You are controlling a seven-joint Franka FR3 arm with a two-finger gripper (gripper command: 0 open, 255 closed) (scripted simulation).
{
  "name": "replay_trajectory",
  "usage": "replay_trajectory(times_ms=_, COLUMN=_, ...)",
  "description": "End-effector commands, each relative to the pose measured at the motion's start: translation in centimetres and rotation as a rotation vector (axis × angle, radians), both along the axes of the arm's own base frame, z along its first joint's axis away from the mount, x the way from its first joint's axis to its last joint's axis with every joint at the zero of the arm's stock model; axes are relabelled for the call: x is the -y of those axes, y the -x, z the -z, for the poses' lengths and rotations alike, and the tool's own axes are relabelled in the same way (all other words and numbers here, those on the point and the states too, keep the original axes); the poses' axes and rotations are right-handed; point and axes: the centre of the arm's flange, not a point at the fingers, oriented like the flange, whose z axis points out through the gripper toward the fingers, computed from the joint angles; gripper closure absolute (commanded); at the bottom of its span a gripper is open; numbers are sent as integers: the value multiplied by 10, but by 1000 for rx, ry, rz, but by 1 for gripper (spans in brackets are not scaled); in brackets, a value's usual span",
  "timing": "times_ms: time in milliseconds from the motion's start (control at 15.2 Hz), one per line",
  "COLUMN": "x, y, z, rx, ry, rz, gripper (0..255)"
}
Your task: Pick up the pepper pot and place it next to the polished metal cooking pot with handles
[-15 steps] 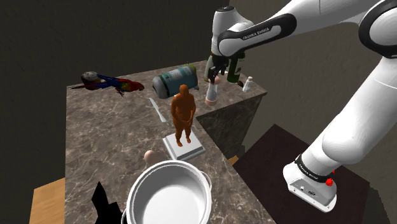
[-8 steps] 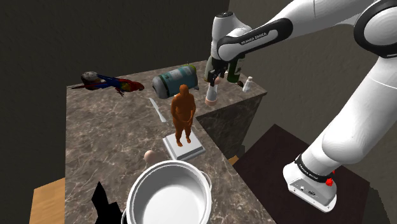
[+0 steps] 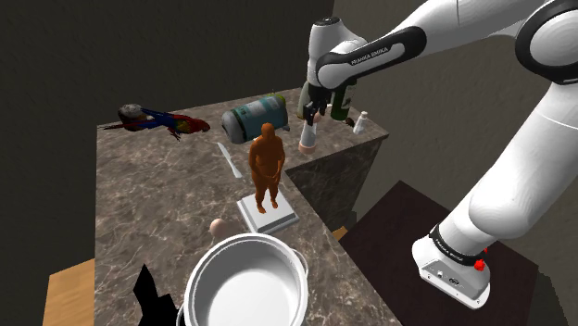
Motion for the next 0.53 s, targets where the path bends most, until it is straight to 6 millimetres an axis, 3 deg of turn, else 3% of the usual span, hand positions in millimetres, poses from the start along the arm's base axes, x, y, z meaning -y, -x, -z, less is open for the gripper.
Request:
replay_trajectory(times_ms=0, x=0, y=0, z=0, rx=-1, ry=0, rz=0, gripper=255)
replay_trajectory(times_ms=264, x=0, y=0, z=0, rx=-1, ry=0, rz=0, gripper=255)
replay_trajectory(times_ms=462, x=0, y=0, z=-15, rx=-1, ry=0, rz=0, gripper=255)
